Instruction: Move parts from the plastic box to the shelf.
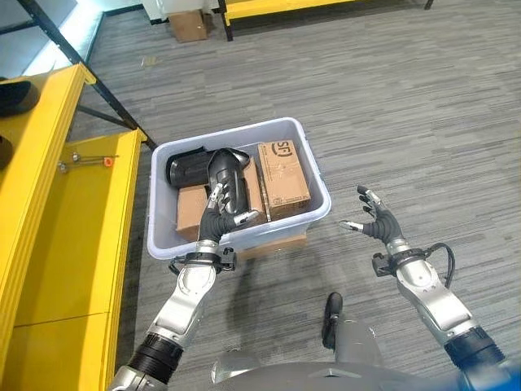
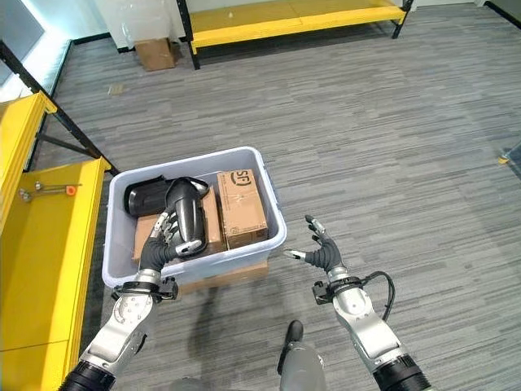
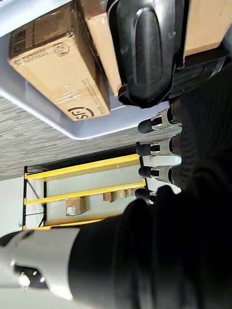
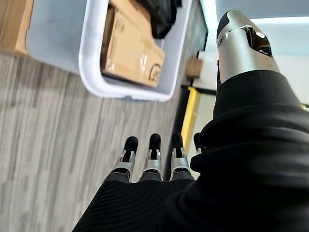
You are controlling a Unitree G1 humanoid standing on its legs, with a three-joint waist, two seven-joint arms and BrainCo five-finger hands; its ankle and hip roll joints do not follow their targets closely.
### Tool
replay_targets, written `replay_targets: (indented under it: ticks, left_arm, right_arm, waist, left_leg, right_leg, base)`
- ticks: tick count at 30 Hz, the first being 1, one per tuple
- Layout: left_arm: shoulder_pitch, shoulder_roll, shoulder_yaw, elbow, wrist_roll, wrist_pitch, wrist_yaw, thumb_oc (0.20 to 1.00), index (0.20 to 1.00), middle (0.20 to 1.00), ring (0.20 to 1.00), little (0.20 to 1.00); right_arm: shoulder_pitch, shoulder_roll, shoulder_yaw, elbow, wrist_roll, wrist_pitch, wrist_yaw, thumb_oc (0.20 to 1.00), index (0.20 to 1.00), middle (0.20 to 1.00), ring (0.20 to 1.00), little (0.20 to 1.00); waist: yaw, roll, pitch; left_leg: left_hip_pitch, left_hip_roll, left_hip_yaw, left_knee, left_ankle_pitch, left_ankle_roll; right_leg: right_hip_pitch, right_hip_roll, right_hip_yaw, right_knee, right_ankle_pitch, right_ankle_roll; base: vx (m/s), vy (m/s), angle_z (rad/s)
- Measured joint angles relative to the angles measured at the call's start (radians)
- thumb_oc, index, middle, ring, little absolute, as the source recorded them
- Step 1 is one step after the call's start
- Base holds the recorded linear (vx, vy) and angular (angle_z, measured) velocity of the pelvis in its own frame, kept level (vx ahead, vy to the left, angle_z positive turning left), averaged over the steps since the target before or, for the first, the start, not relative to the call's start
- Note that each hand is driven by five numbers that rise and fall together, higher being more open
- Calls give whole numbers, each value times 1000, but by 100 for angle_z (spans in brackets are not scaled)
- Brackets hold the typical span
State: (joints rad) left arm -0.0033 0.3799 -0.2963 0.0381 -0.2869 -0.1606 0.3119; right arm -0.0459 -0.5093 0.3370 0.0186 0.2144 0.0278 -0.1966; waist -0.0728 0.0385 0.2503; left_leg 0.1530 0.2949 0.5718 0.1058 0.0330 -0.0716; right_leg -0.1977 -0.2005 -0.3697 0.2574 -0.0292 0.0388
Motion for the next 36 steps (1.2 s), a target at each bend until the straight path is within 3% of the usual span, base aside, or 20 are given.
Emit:
replay_targets:
  ticks: [2,3,4,5,6,7,9,11,13,14,17,18,19,20,21,24,26,29,33,36]
  left_arm:
    - [-13,31,1,0,-9,0,1,1000,1000,1000,1000,1000]
    - [-28,46,2,0,-16,0,5,1000,1000,1000,1000,1000]
    - [-50,63,4,4,-18,0,21,1000,1000,1000,1000,1000]
    - [-56,63,14,25,-19,-1,45,1000,1000,1000,1000,1000]
    - [-35,50,21,40,-23,1,63,1000,1000,1000,1000,1000]
    - [-29,45,21,51,-23,1,69,1000,1000,1000,1000,1000]
    - [-26,43,25,53,-23,-1,87,1000,1000,1000,1000,1000]
    - [-16,40,40,75,-26,-11,87,1000,1000,1000,1000,1000]
    - [-22,35,50,103,-39,-23,87,1000,1000,1000,1000,1000]
    - [-17,11,64,141,-47,-22,86,1000,1000,1000,1000,1000]
    - [-19,-12,62,140,-46,-21,75,1000,1000,1000,1000,1000]
    - [-36,-28,51,139,-44,-19,63,1000,1000,1000,1000,1000]
    - [-55,-27,40,137,-43,-18,50,1000,1000,1000,1000,1000]
    - [-75,-16,41,137,-43,-12,43,1000,1000,1000,1000,1000]
    - [-78,-1,39,134,-43,-4,37,1000,1000,1000,1000,1000]
    - [-57,54,29,131,-42,1,24,1000,1000,1000,1000,1000]
    - [-35,97,25,106,-40,0,22,1000,1000,1000,1000,1000]
    - [-43,106,28,58,-41,-3,52,1000,1000,1000,1000,1000]
    - [-86,54,18,51,-43,-3,113,1000,1000,1000,1000,1000]
    - [-79,48,20,38,-43,-3,136,1000,1000,1000,1000,1000]
  right_arm:
    - [5,-1,0,-6,-1,0,15,1000,1000,1000,1000,1000]
    - [6,0,2,-8,-1,-2,18,1000,1000,1000,1000,1000]
    - [6,19,3,1,-2,-12,18,1000,1000,1000,1000,1000]
    - [-5,35,13,18,-2,-13,20,1000,1000,1000,1000,1000]
    - [-21,37,32,24,-2,-15,23,1000,1000,1000,1000,1000]
    - [-34,42,30,29,-3,-30,30,1000,1000,1000,1000,1000]
    - [-35,23,30,25,-3,-33,36,1000,1000,1000,1000,1000]
    - [-12,13,17,10,-4,-38,41,1000,1000,1000,1000,1000]
    - [5,-2,7,14,-3,-36,47,1000,1000,1000,1000,1000]
    - [16,-12,8,29,-3,-35,53,1000,1000,1000,1000,1000]
    - [33,-27,5,37,-3,-35,57,1000,1000,1000,1000,1000]
    - [49,-39,6,36,-3,-34,54,1000,1000,1000,1000,1000]
    - [65,-36,6,39,-3,-34,54,1000,1000,1000,1000,1000]
    - [82,-7,5,40,-3,-34,49,1000,1000,1000,1000,1000]
    - [95,17,8,40,-3,-35,55,1000,1000,1000,1000,1000]
    - [96,66,8,39,-3,-37,57,1000,1000,1000,1000,1000]
    - [88,68,7,31,-3,-51,59,1000,1000,1000,1000,1000]
    - [40,68,14,-10,-5,-59,63,1000,1000,1000,1000,1000]
    - [-85,55,36,-8,-4,-71,54,1000,1000,1000,1000,1000]
    - [-127,39,64,-13,-4,-79,35,1000,1000,1000,1000,1000]
  waist:
    - [-2,-2,1]
    - [6,-12,2]
    - [22,-38,12]
    - [40,-52,23]
    - [41,-51,20]
    - [24,-43,18]
    - [20,-41,17]
    - [-3,-50,20]
    - [-8,-58,17]
    - [-20,-58,17]
    - [-25,-35,5]
    - [-31,-25,2]
    - [-45,-24,3]
    - [-42,-69,7]
    - [-30,-89,4]
    - [-13,-95,8]
    - [13,-96,23]
    - [39,-102,90]
    - [45,-57,174]
    - [73,-36,189]
  left_leg:
    - [-18,-2,-2,34,8,-6]
    - [-43,12,-18,89,11,-12]
    - [-117,55,-79,245,10,-41]
    - [-210,106,-142,415,18,-66]
    - [-233,116,-160,400,-29,-82]
    - [-254,109,-166,329,-37,-85]
    - [-213,87,-172,82,-16,-72]
    - [-188,106,-218,-68,29,-72]
    - [-207,144,-263,-53,70,-78]
    - [-224,162,-259,-6,70,-78]
    - [-222,128,-230,12,78,-63]
    - [-212,79,-188,20,90,-44]
    - [-186,47,-138,-3,49,-72]
    - [-186,-5,-141,-3,45,-74]
    - [-185,-37,-141,3,30,-69]
    - [-177,-74,-135,18,-10,-31]
    - [-163,-104,-120,20,-33,-10]
    - [-214,-99,-125,61,-35,-9]
    - [-279,-48,-174,86,-9,-23]
    - [-283,-32,-178,74,1,-25]
  right_leg:
    - [-29,-31,-1,95,-68,8]
    - [-45,-38,-1,144,-102,-7]
    - [-68,-33,-12,237,-158,-65]
    - [-44,-14,2,203,-178,-101]
    - [-24,8,18,151,-161,-77]
    - [-10,28,22,111,-144,-43]
    - [-2,47,41,92,-124,-62]
    - [0,57,84,135,-155,-80]
    - [-12,55,116,159,-177,-73]
    - [-25,32,151,195,-193,-51]
    - [-28,8,165,209,-186,-28]
    - [-18,-14,160,212,-186,9]
    - [3,-38,151,214,-189,41]
    - [13,-83,147,209,-182,60]
    - [30,-110,148,176,-153,81]
    - [81,-143,145,81,-41,86]
    - [103,-165,141,24,14,109]
    - [109,-159,118,-32,13,124]
    - [95,-108,86,-45,7,121]
    - [82,-91,83,-31,-4,105]
  base:
    - [162,-238,27]
    - [120,-123,27]
    - [95,170,6]
    - [128,307,-35]
    - [139,346,-50]
    - [186,430,-65]
    - [129,410,-60]
    - [125,374,-57]
    - [171,429,-59]
    - [144,341,-58]
    - [131,275,-22]
    - [155,238,35]
    - [152,209,60]
    - [136,180,50]
    - [137,191,27]
    - [88,130,5]
    - [-4,95,-9]
    - [-83,39,-3]
    - [-63,17,16]
    - [-19,27,0]
